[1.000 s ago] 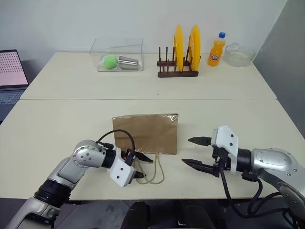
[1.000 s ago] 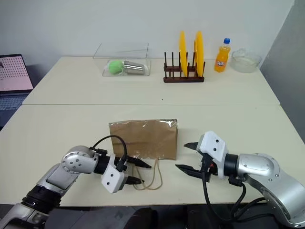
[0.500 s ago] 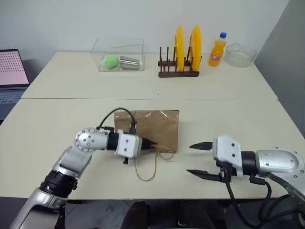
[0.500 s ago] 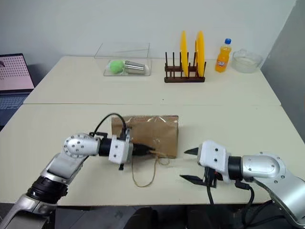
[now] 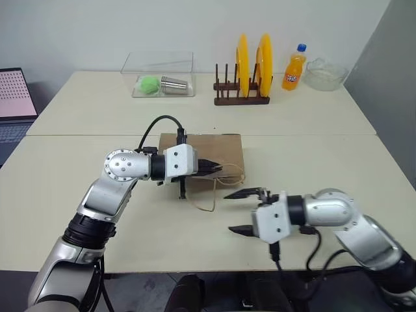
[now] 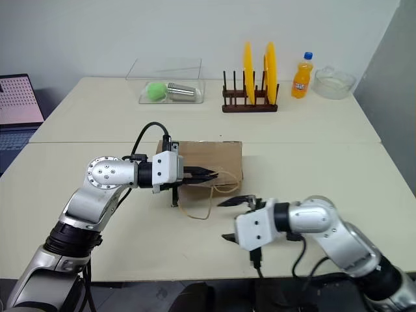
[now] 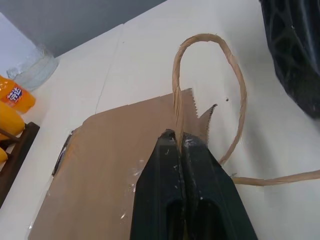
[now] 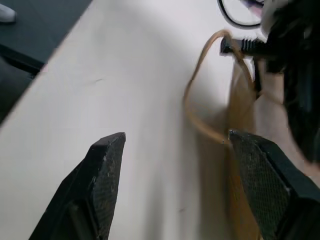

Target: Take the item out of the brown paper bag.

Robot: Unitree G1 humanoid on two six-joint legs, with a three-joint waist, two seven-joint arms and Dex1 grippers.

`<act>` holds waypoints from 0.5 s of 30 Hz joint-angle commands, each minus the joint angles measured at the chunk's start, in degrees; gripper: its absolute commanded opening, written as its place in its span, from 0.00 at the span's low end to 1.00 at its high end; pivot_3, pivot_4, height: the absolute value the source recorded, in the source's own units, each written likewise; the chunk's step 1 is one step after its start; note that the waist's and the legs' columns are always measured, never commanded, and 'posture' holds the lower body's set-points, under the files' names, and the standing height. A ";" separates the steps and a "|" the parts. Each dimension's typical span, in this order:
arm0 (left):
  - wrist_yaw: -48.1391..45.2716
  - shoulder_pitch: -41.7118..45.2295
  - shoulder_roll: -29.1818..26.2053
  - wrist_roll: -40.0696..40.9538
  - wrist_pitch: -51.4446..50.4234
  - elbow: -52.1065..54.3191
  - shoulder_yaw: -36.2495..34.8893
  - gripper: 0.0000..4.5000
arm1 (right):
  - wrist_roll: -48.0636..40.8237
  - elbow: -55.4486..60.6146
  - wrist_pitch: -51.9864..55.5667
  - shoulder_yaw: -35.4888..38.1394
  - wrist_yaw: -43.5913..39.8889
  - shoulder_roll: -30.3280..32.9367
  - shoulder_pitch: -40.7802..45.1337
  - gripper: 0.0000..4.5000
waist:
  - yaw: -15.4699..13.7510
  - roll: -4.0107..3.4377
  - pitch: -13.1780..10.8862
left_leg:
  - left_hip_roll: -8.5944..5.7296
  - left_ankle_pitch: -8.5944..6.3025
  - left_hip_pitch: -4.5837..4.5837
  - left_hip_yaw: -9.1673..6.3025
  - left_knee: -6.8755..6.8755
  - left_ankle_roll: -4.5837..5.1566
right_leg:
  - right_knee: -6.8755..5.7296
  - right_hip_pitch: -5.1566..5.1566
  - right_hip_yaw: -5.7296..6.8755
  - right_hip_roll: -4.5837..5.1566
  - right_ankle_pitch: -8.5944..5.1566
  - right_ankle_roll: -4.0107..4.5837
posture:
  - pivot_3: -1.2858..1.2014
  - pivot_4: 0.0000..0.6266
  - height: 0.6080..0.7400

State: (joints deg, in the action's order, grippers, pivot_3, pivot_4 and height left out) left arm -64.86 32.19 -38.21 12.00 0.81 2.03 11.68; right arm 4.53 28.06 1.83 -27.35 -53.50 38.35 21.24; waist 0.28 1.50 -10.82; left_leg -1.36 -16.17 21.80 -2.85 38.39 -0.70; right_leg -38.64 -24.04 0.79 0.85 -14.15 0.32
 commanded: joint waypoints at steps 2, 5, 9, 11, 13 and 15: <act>-0.63 0.81 -0.59 -0.27 2.03 -0.09 -1.63 0.01 | 4.48 -3.60 -3.62 -1.81 2.17 -3.73 1.63 0.77 | -0.15 0.00 0.00 | -0.01 0.00 0.04 0.00 0.08 0.00 | -0.02 0.00 -0.01 0.02 0.01 0.01 | 0.52 0.24 1.00; -0.81 0.56 -0.68 -0.40 2.42 -0.45 -1.81 0.01 | 6.54 -6.33 -5.14 -2.91 2.36 -5.70 2.44 0.77 | -0.14 0.00 0.00 | -0.02 -0.01 0.06 0.02 0.26 0.01 | -0.12 0.00 -0.03 0.03 0.01 0.01 | 0.52 0.24 1.00; -1.05 0.23 -0.83 -0.64 3.11 -0.84 -1.88 0.00 | 9.07 -9.78 -7.14 -4.24 2.47 -7.47 3.53 0.73 | -0.12 0.00 0.00 | -0.02 -0.02 0.05 0.02 0.36 0.02 | -0.22 0.01 -0.03 0.02 0.01 0.01 | 0.52 0.24 1.00; -1.08 0.25 -0.78 -0.73 3.41 -1.13 -1.83 0.00 | 9.82 -10.89 -7.63 -4.79 2.21 -8.12 3.83 0.65 | -0.12 0.00 0.00 | -0.03 -0.02 0.04 0.03 0.37 0.03 | -0.23 0.01 -0.04 0.02 0.01 0.01 | 0.52 0.24 1.00; -1.06 0.45 -0.62 -0.80 3.59 -1.46 -1.76 0.00 | 10.71 -11.89 -8.08 -5.05 2.30 -8.57 3.75 0.50 | -0.11 0.00 0.00 | -0.02 -0.02 0.04 0.02 0.37 0.03 | -0.26 0.01 -0.04 0.02 0.01 0.01 | 0.52 0.24 1.00; -0.99 0.75 -0.38 -0.80 3.66 -1.82 -1.70 0.00 | 11.64 -13.05 -8.35 -5.31 2.83 -9.15 3.55 0.34 | -0.11 0.00 0.00 | -0.02 -0.02 0.05 0.02 0.37 0.03 | -0.28 -0.01 -0.03 0.01 0.01 0.02 | 0.52 0.24 1.00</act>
State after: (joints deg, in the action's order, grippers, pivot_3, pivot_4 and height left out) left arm -65.85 32.10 -38.59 11.24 3.37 -0.25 11.39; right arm 15.24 14.64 -5.39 -32.86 -51.26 29.93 24.05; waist 0.16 1.50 -10.82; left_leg -1.39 -16.19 21.84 -2.83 38.76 -0.67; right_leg -38.92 -24.04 0.76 0.87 -14.14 0.34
